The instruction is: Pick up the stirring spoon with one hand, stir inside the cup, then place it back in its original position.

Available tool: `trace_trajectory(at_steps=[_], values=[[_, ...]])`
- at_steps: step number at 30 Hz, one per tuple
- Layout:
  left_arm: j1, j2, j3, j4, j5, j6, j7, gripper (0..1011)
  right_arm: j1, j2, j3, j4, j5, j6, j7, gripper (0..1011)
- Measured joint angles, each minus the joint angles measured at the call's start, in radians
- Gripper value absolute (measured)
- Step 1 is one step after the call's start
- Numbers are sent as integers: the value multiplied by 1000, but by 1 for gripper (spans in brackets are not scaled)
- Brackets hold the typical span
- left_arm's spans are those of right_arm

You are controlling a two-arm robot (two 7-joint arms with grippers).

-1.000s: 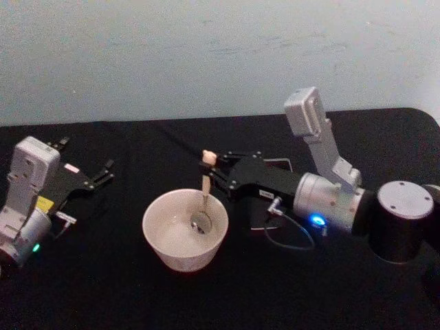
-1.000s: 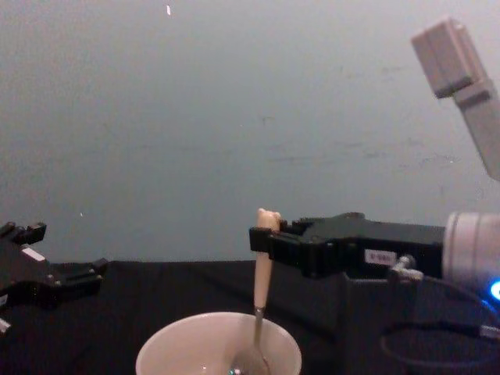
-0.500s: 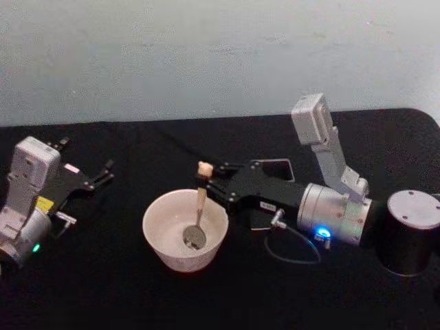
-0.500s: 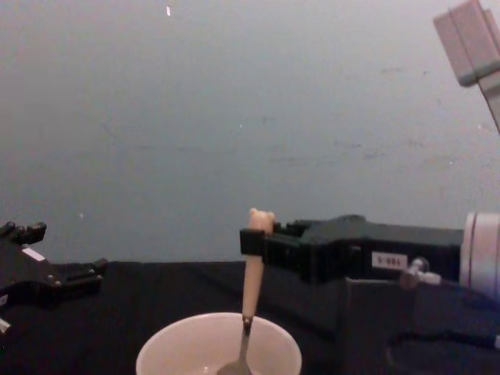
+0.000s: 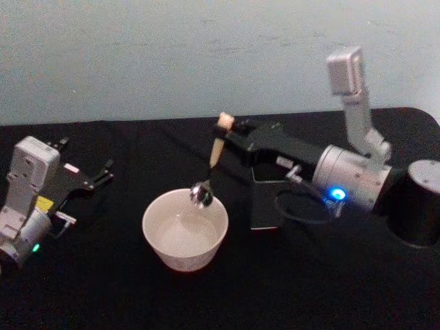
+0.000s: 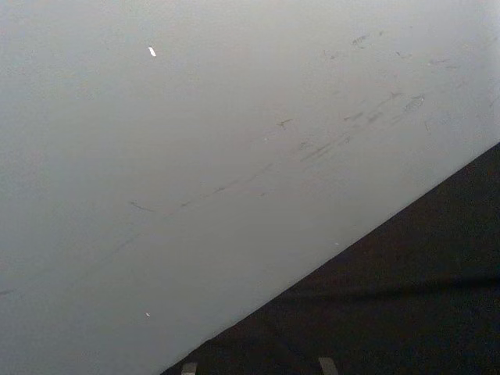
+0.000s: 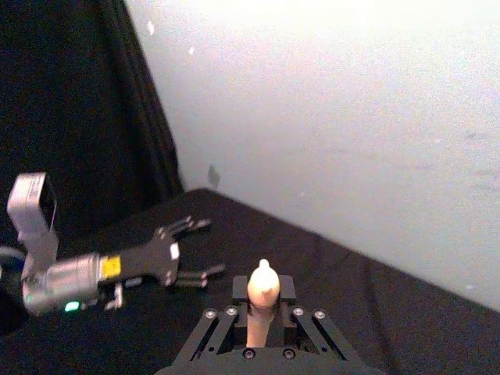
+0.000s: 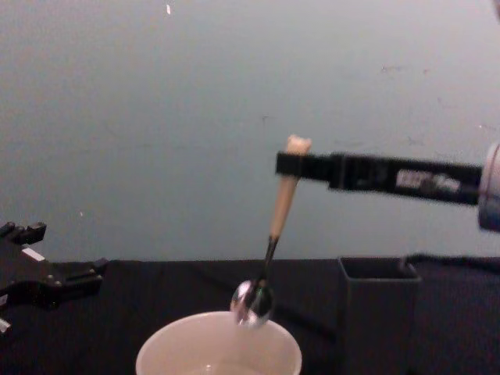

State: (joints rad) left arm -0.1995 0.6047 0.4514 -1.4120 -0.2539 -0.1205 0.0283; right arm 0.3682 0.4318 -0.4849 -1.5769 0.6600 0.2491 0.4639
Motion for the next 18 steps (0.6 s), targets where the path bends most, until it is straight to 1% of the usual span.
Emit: trace_trajectory(at_steps=[5, 8, 9, 10, 14, 15, 18], values=[[0, 0, 0, 0, 0, 0, 0, 1001, 3, 19, 43, -23, 52, 12, -15, 224], [0, 0, 0, 0, 0, 0, 0, 1001, -4, 39, 80, -42, 92, 16, -24, 224], [0, 0, 0, 0, 0, 0, 0, 1001, -4, 39, 80, -42, 92, 16, -24, 224], [0, 0, 0, 0, 0, 0, 0, 1001, -8, 47, 94, -48, 106, 15, -28, 224], [0, 0, 0, 0, 0, 0, 0, 1001, -23, 74, 129, -64, 142, 13, -32, 224], [0, 0, 0, 0, 0, 0, 0, 1001, -30, 87, 141, -70, 154, 8, -31, 224], [0, 0, 0, 0, 0, 0, 0, 1001, -43, 109, 160, -79, 172, 0, -26, 224]])
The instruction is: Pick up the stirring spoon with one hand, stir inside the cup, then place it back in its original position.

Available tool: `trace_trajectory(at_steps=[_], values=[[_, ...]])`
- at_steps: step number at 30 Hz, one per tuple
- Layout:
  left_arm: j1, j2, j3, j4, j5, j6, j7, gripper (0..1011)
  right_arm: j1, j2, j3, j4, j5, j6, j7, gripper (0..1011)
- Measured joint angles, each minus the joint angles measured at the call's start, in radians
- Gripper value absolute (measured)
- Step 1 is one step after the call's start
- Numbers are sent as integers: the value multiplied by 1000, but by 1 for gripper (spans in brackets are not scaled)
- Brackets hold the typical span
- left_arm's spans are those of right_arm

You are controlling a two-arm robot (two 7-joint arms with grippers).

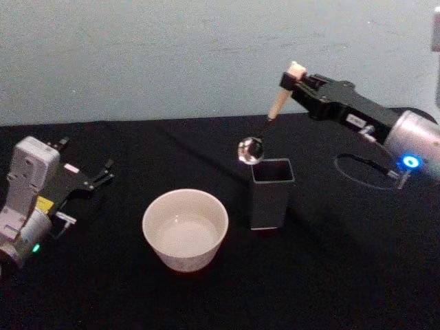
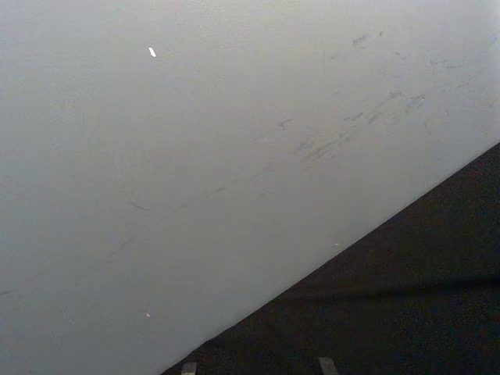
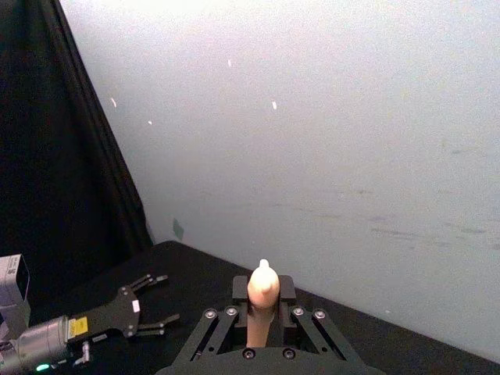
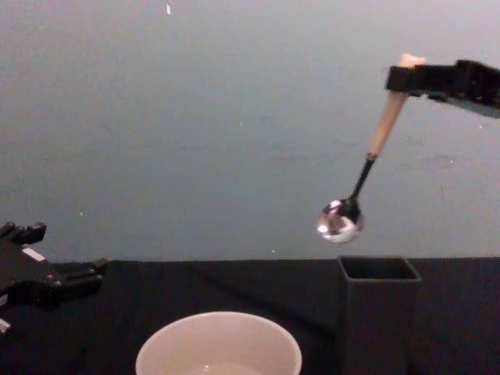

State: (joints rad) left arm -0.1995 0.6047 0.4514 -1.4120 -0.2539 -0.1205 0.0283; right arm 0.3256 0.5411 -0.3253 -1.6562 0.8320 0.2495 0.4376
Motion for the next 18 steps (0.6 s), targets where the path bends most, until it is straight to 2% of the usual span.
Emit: trace_trajectory(at_steps=[6, 10, 18], values=[[0, 0, 0, 0, 0, 0, 0, 1002, -39, 67, 34, -26, 18, -35, 19, 224], [0, 0, 0, 0, 0, 0, 0, 1001, -54, 93, 36, -30, 18, -52, 21, 224], [0, 0, 0, 0, 0, 0, 0, 1002, -56, 101, 4, -11, 11, -74, 12, 224]])
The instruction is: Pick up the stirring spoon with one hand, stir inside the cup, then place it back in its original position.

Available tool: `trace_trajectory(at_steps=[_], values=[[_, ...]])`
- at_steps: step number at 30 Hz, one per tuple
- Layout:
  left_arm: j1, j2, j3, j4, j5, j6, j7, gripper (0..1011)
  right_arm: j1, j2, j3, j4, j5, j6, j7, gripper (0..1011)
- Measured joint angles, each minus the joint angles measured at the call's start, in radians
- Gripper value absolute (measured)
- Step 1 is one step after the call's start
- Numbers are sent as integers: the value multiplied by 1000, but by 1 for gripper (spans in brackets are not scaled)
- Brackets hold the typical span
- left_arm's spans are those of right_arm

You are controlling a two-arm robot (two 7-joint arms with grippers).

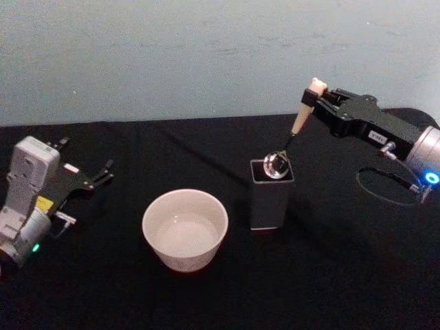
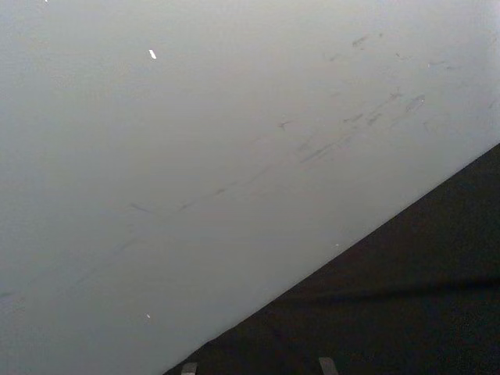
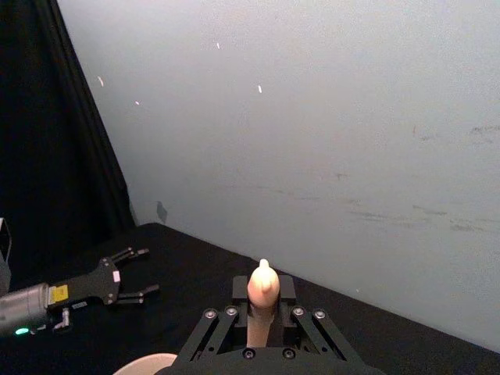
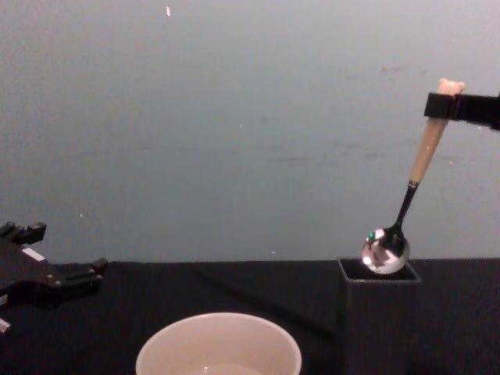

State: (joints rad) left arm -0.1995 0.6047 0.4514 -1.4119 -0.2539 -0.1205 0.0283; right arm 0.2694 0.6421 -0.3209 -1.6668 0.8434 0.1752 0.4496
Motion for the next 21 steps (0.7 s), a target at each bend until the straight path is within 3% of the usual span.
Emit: trace_trajectory(at_steps=[21], values=[[0, 0, 0, 0, 0, 0, 0, 1001, 40, -43, -102, 108, -91, -5, -27, 224]])
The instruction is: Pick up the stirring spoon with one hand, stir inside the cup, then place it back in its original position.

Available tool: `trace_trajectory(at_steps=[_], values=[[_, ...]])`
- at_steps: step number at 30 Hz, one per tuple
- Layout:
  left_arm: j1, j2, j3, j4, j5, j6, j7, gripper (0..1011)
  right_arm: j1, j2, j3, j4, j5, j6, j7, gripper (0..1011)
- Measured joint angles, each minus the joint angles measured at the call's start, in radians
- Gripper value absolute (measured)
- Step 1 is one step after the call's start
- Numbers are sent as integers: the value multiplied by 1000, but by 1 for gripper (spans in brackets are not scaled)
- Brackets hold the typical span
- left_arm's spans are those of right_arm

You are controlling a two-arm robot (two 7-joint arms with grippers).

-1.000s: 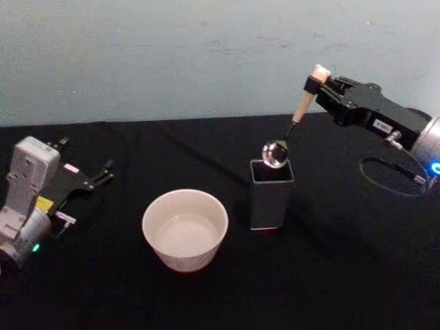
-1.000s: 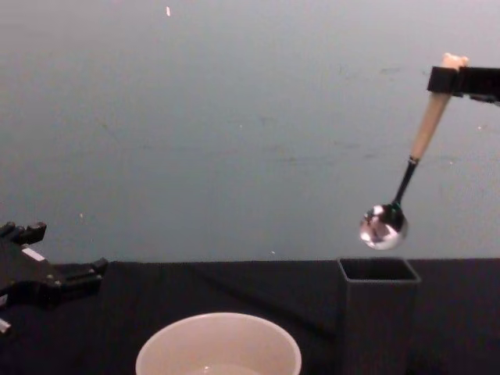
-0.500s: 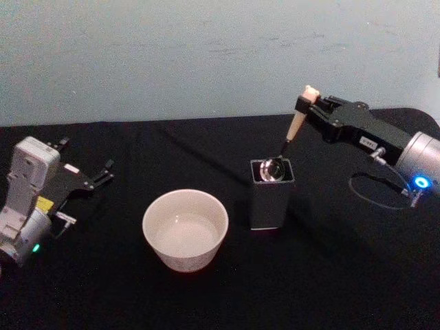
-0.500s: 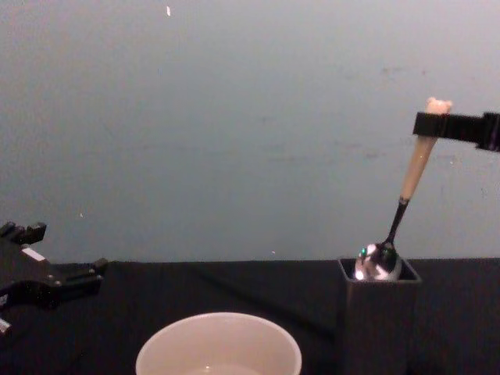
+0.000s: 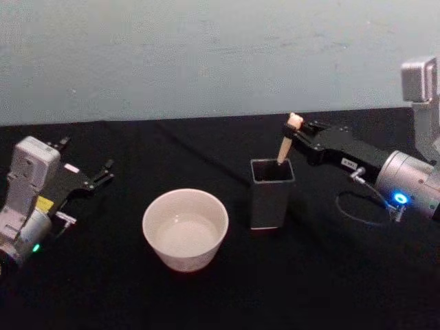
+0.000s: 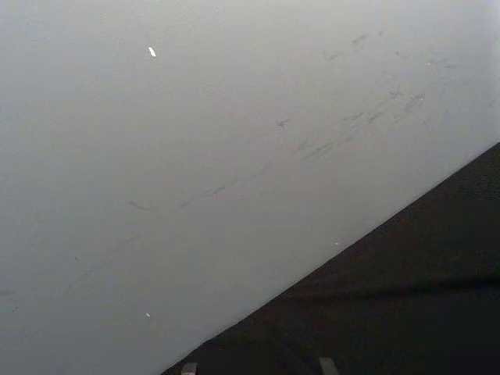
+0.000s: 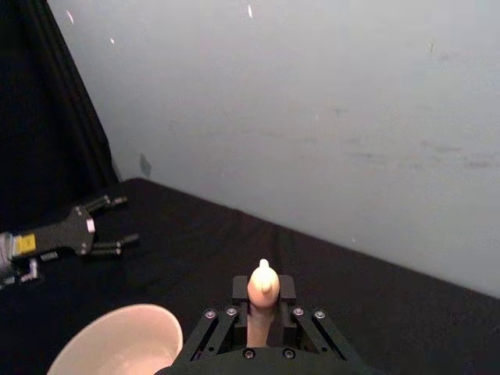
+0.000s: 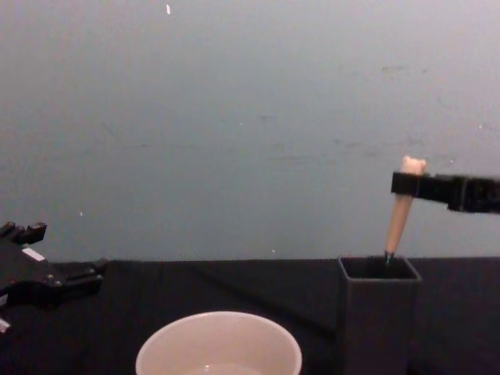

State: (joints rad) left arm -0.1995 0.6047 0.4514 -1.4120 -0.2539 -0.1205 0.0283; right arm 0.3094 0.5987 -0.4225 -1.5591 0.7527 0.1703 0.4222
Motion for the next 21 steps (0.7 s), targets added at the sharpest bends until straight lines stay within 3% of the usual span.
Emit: trace_trajectory(at_steps=[21], values=[[0, 0, 0, 0, 0, 0, 0, 1001, 10, -40, -33, 81, -80, 27, 0, 224]])
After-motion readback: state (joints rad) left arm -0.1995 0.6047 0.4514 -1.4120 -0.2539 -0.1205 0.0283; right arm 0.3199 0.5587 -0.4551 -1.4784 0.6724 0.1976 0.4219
